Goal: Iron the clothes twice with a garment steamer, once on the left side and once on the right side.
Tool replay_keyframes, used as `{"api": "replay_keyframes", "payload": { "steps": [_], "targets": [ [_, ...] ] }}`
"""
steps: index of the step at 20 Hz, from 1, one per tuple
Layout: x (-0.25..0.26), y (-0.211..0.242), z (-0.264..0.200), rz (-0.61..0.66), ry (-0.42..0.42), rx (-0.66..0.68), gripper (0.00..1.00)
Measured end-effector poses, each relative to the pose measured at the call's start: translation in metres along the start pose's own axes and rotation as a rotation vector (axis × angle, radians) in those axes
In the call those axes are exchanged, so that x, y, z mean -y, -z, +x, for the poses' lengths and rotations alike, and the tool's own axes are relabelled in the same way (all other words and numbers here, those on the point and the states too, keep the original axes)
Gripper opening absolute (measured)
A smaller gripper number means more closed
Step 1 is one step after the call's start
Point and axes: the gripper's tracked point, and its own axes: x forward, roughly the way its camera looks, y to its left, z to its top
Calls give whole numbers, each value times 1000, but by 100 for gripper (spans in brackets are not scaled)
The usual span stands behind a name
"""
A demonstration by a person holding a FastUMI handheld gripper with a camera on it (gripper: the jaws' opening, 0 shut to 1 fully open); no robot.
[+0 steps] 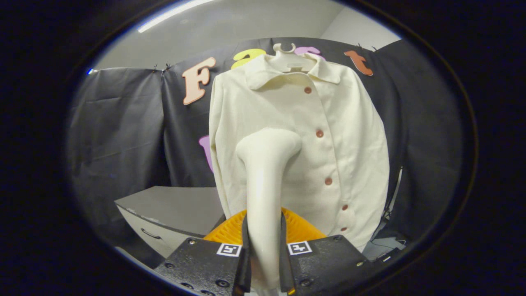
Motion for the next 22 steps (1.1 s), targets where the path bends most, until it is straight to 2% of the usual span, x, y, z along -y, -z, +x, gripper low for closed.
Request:
{"api": "replay_keyframes", "payload": {
  "steps": [13, 22],
  "targets": [
    [18, 147, -10, -6, 16, -238, 27],
    [23, 211, -33, 4, 35, -362, 27]
  ]
}}
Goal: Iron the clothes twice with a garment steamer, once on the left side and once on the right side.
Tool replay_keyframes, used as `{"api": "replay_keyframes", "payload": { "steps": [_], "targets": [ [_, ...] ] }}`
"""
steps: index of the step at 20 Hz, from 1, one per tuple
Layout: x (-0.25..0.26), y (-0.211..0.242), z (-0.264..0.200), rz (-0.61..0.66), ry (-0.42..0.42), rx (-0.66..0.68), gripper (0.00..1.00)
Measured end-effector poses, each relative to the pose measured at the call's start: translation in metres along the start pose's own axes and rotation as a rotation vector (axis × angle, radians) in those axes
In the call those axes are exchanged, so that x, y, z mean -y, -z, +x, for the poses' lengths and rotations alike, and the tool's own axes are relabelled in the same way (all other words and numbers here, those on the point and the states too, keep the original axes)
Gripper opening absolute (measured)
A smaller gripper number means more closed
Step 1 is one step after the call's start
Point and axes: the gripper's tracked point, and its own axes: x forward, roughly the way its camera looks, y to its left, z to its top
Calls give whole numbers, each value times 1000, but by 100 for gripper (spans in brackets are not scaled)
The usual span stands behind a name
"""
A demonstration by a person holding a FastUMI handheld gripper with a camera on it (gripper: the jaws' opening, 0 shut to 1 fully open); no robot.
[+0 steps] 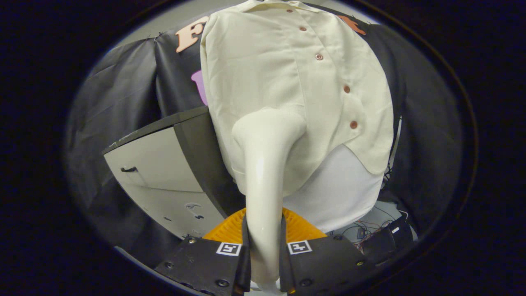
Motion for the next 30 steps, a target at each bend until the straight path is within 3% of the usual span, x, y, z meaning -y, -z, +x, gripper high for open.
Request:
{"api": "replay_keyframes", "payload": {
  "steps": [4, 9, 18, 25, 30],
  "targets": [
    [-4, 2, -31, -20, -16, 6, 27],
    [-10, -32, -91, -76, -49, 70, 27],
    [21, -160, -161, -93, -51, 244, 27],
    [79, -274, -158, -118, -9, 368, 27],
    [127, -326, -126, -97, 36, 388, 27]
  ]
}}
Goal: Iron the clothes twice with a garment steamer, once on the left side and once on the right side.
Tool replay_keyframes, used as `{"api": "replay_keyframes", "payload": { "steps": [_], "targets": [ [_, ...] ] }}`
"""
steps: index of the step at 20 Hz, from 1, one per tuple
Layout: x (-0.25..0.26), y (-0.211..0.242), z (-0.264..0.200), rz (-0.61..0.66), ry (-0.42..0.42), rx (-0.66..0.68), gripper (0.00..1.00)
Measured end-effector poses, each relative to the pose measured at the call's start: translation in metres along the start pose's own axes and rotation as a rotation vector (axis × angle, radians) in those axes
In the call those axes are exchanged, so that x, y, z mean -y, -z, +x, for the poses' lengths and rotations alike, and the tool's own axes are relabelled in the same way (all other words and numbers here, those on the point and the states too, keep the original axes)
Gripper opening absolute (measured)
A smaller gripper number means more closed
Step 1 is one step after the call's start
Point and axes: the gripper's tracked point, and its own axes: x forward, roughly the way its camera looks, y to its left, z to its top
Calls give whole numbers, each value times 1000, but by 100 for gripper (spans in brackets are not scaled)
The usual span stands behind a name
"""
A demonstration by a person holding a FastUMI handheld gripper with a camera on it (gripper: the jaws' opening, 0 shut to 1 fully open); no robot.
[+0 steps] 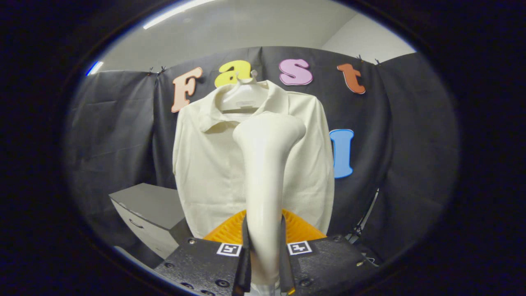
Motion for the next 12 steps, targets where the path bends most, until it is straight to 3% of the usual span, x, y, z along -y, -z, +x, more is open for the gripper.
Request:
{"api": "replay_keyframes", "payload": {
  "steps": [6, 12],
  "targets": [
    [37, 0, 50, 45, 37, -35, 26],
    [39, 23, 58, 69, 4, -41, 27]
  ]
}}
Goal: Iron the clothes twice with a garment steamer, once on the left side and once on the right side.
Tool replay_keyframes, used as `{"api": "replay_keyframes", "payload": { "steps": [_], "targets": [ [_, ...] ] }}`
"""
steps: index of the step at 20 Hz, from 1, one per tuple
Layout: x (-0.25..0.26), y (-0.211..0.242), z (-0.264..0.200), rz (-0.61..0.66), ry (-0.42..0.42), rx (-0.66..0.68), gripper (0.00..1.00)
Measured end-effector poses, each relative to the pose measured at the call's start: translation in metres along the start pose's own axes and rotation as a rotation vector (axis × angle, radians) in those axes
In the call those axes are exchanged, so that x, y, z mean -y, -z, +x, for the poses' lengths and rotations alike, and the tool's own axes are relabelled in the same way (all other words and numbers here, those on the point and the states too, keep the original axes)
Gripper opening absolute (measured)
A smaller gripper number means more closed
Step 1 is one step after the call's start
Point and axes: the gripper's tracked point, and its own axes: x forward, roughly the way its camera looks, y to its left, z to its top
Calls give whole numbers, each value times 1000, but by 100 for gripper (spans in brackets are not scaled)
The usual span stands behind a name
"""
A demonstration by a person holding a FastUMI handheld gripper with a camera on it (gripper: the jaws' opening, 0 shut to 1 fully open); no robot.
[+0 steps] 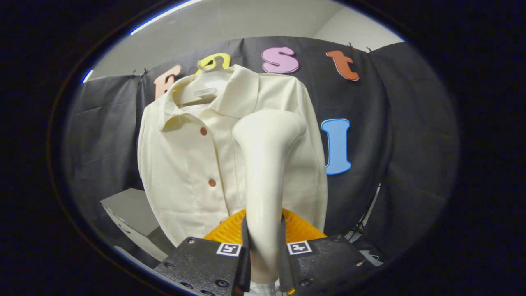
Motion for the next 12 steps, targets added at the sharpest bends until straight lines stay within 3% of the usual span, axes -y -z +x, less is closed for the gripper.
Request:
{"api": "replay_keyframes", "payload": {
  "steps": [12],
  "targets": [
    [25, 148, -23, 17, 0, -230, 27]
  ]
}}
